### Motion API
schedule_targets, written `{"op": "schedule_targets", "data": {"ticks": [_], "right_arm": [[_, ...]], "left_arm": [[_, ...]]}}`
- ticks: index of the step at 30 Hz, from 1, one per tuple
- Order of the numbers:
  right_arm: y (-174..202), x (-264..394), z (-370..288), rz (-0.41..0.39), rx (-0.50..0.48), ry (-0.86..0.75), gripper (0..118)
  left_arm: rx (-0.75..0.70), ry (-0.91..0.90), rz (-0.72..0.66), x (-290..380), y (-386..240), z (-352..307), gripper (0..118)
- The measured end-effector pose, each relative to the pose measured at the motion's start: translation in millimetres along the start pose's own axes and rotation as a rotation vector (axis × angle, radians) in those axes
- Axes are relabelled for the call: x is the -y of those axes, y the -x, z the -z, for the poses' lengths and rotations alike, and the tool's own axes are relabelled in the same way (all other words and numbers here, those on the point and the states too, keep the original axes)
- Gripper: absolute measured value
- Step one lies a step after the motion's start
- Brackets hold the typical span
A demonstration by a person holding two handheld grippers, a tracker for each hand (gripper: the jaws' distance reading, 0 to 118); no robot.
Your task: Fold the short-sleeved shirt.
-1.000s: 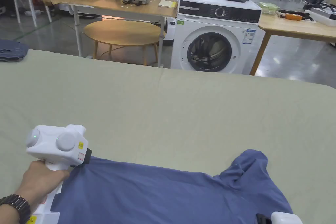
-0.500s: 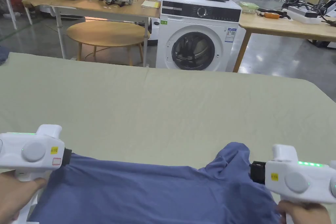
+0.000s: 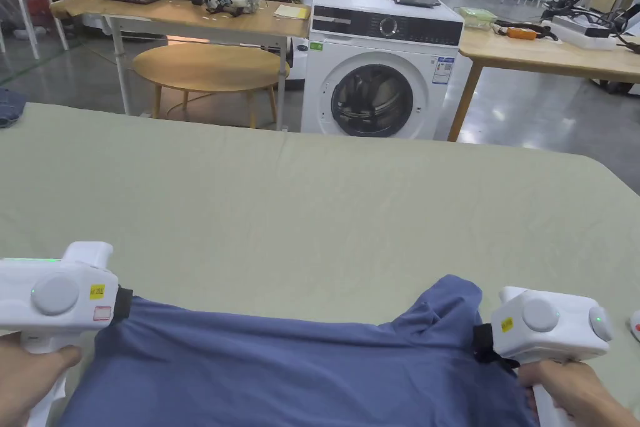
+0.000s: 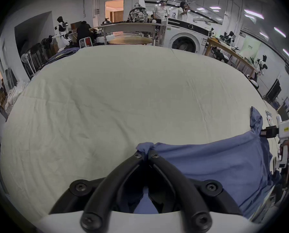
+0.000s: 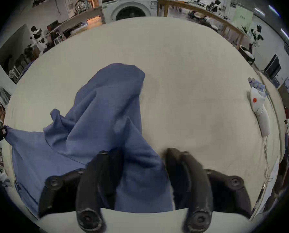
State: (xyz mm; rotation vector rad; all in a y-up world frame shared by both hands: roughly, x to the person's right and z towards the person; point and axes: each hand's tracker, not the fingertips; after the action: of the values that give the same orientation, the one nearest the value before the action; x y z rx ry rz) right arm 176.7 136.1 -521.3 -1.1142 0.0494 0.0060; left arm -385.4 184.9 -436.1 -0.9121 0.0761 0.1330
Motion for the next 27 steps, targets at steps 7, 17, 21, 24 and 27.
{"op": "schedule_targets", "data": {"ticks": [7, 17, 21, 24, 27], "right_arm": [[18.7, 12.5, -23.4, -0.062, 0.051, -0.135, 3], [37.7, 23.9, -143.4, -0.055, 0.050, -0.522, 3], [37.3, 17.3, -188.5, -0.049, 0.041, -0.643, 3], [43.1, 14.7, -232.7, -0.048, 0.052, -0.726, 3], [49.2, 10.6, -273.8, -0.043, 0.054, -0.790, 3]], "left_arm": [[-0.006, -0.020, 0.000, 7.5, -2.5, -17.0, 0], [-0.014, -0.199, -0.010, -2.0, -1.6, -117.0, 0], [-0.023, -0.285, -0.015, -12.5, 0.6, -169.7, 0], [-0.031, -0.350, -0.014, -25.0, 2.4, -208.3, 0], [-0.043, -0.405, -0.003, -39.9, 2.7, -240.6, 0]]}}
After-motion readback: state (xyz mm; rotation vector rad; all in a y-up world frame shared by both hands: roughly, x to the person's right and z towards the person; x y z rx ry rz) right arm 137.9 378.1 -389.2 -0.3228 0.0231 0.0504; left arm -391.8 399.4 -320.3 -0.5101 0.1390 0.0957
